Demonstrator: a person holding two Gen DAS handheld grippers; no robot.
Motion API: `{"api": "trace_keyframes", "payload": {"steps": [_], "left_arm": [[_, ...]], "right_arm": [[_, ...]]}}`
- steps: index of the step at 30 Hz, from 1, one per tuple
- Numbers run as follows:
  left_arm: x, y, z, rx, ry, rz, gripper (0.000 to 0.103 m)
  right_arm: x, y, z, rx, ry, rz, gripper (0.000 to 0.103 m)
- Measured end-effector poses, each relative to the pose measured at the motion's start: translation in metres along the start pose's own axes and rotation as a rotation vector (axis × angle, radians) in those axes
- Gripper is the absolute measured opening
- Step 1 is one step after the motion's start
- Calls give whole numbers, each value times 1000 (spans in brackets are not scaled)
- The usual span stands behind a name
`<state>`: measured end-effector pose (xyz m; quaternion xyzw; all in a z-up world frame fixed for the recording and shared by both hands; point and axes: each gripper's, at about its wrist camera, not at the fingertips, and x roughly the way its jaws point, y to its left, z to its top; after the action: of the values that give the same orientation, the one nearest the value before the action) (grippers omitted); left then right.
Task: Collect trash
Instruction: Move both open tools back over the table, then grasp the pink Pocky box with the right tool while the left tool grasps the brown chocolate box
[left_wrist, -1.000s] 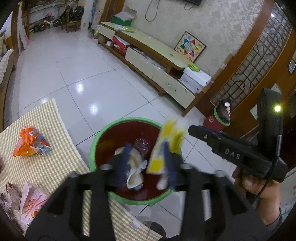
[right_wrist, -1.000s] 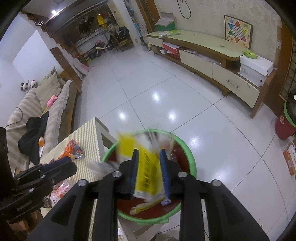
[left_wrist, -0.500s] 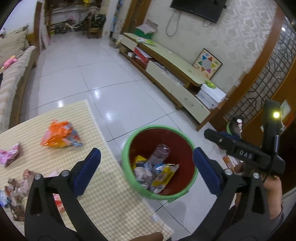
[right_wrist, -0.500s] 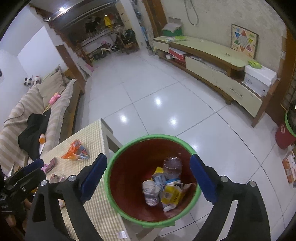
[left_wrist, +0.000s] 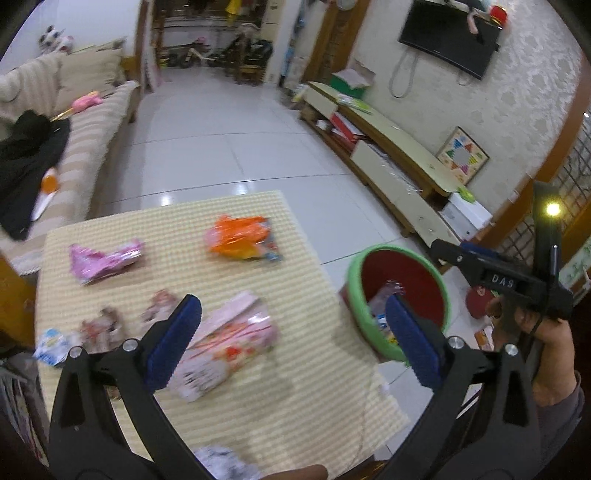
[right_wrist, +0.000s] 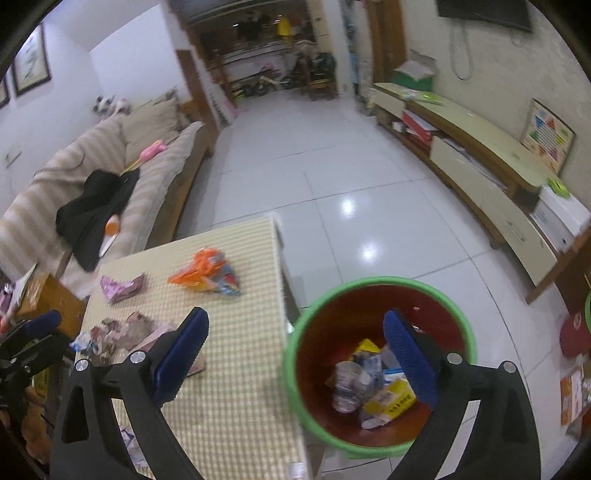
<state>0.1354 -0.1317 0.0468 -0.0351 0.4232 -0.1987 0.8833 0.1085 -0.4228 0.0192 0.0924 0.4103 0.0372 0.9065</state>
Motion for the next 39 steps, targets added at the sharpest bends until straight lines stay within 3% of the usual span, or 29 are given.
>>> {"api": "trace_keyframes", "payload": {"steps": [8, 19, 30, 36, 39], "left_arm": [[-35, 66, -25, -96, -23, 90, 98], [-56, 157, -73, -246, -19, 193, 98], [-23, 203, -119, -312, 100, 182, 98], [5, 213, -128, -327, 157, 170, 98], [19, 211, -127, -291, 172, 202, 98]], "right_arm": [[22, 59, -4, -84, 44, 76, 93], [61, 141, -43, -224, 143, 145, 93], [106, 170, -70, -309, 215, 117, 93], [125, 173, -76, -328, 240, 103, 93], [134, 173, -77, -329, 251, 94, 93]]}}
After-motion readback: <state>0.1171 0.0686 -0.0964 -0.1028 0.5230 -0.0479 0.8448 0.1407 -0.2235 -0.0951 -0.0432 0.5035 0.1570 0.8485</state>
